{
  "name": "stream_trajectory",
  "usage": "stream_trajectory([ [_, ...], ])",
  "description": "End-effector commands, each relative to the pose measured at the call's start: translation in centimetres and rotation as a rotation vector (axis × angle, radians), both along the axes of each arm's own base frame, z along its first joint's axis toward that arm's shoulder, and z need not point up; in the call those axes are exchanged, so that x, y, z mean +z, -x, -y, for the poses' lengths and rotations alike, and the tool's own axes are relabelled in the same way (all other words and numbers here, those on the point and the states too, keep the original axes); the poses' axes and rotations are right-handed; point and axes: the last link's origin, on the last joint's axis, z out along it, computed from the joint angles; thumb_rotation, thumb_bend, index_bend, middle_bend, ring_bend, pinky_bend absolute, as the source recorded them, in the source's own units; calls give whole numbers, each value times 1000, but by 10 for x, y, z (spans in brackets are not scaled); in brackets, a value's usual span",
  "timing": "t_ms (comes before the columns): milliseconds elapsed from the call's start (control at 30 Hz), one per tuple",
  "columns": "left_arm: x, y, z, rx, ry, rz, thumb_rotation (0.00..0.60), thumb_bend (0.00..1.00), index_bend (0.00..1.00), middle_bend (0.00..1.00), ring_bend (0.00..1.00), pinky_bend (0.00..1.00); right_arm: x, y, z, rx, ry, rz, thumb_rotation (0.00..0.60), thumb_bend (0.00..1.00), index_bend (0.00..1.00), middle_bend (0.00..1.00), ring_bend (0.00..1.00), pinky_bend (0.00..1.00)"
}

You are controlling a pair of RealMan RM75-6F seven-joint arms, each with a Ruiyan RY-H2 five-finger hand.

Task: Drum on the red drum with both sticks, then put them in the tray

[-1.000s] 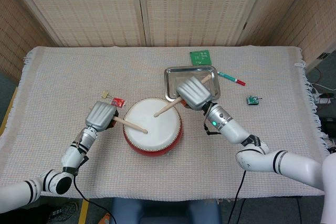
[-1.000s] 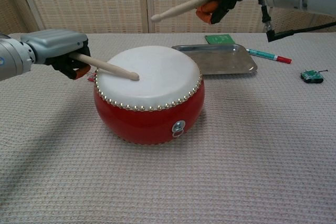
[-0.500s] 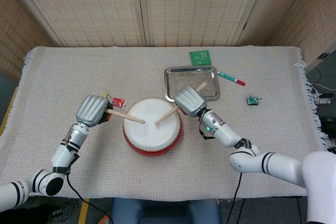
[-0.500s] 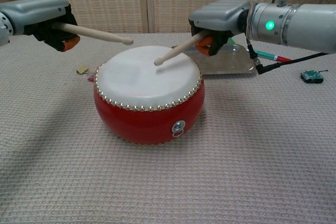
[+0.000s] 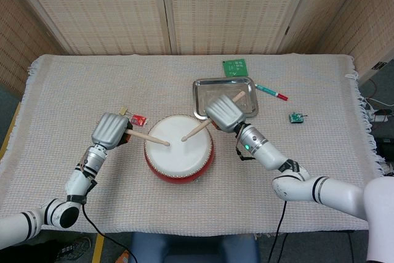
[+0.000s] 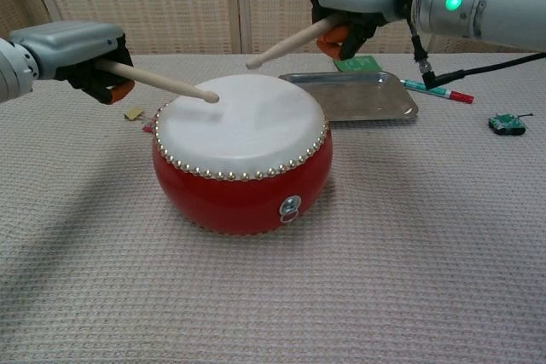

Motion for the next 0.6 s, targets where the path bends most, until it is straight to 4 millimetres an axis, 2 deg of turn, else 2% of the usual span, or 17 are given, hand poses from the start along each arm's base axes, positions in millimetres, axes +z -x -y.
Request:
stream_trajectory([
  [33,17,-4,3,-11,-21,46,600,766,1000,1000,1000,1000,-33,19,-1,-16,-37,-117,600,922,1000,1000,1000,1000],
  [100,18,-4,4,-12,-16,50,600,766,1000,1000,1000,1000,-37,20,-1,-7,-31,-129,600,922,1000,1000,1000,1000],
  [167,13,-3,3,-7,-1,38,600,766,1000,1000,1000,1000,-33,15,-2,-5,-20,-80,600,922,1000,1000,1000,1000],
  [433,-28,11,-5,39,78,-61,600,766,1000,1000,1000,1000,21,-18,-6,59,50,123,600,922,1000,1000,1000,1000],
  [500,-31,13,-7,46,78,-79,600,766,1000,1000,1000,1000,26,-19,-6,58,54,132,600,922,1000,1000,1000,1000],
  [600,-23,11,-8,41,45,-61,600,766,1000,1000,1000,1000,22,-15,-4,43,45,104,600,922,1000,1000,1000,1000],
])
